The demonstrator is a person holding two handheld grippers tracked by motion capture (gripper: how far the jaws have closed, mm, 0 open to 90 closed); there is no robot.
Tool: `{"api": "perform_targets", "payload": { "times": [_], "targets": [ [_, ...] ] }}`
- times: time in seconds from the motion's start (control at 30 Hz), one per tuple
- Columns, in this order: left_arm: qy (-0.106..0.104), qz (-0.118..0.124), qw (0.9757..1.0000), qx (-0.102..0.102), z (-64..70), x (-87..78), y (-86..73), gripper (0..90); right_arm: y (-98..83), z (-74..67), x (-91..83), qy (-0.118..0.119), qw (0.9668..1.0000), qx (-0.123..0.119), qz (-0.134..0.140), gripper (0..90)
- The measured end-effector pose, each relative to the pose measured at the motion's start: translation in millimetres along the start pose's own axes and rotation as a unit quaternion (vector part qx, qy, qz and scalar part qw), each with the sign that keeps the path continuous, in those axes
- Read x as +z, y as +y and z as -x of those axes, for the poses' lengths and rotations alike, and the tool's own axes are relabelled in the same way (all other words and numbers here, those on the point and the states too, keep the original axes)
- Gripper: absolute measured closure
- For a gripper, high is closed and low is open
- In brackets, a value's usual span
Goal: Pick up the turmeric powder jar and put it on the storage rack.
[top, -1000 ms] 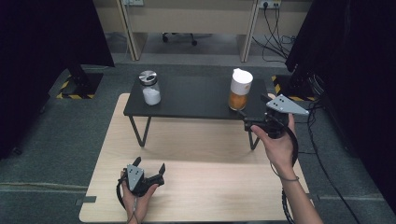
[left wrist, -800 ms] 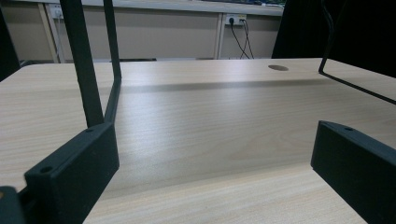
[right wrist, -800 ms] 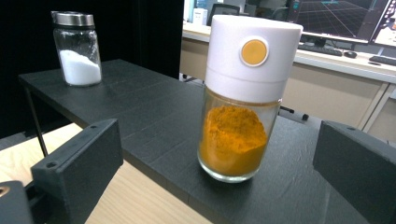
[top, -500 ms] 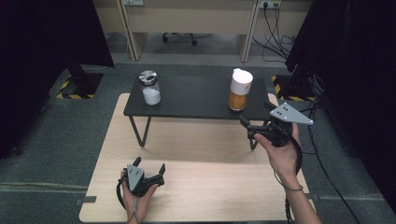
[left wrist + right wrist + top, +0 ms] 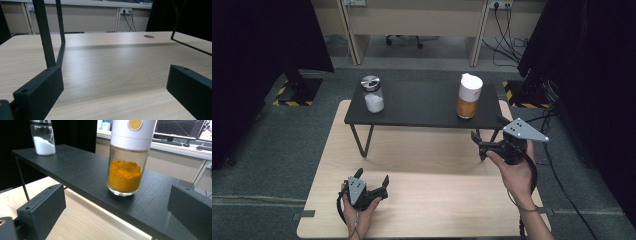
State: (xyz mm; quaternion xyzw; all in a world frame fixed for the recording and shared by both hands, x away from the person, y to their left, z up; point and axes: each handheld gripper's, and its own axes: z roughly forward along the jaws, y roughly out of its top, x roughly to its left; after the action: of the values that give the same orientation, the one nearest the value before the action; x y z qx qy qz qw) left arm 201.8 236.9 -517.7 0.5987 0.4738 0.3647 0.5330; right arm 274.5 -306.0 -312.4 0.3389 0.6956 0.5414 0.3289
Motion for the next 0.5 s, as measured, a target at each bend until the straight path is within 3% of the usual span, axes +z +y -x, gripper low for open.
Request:
{"api": "perform_targets", "payload": {
  "times": [0.5],
  "targets": [
    [0.001,0.002,1.0,-0.001,0.6,-0.2,-0.7,0.2,-30.1,-4.1,-5.9,-0.001,0.9997,0.0,-0.024,2.1]
  ]
}}
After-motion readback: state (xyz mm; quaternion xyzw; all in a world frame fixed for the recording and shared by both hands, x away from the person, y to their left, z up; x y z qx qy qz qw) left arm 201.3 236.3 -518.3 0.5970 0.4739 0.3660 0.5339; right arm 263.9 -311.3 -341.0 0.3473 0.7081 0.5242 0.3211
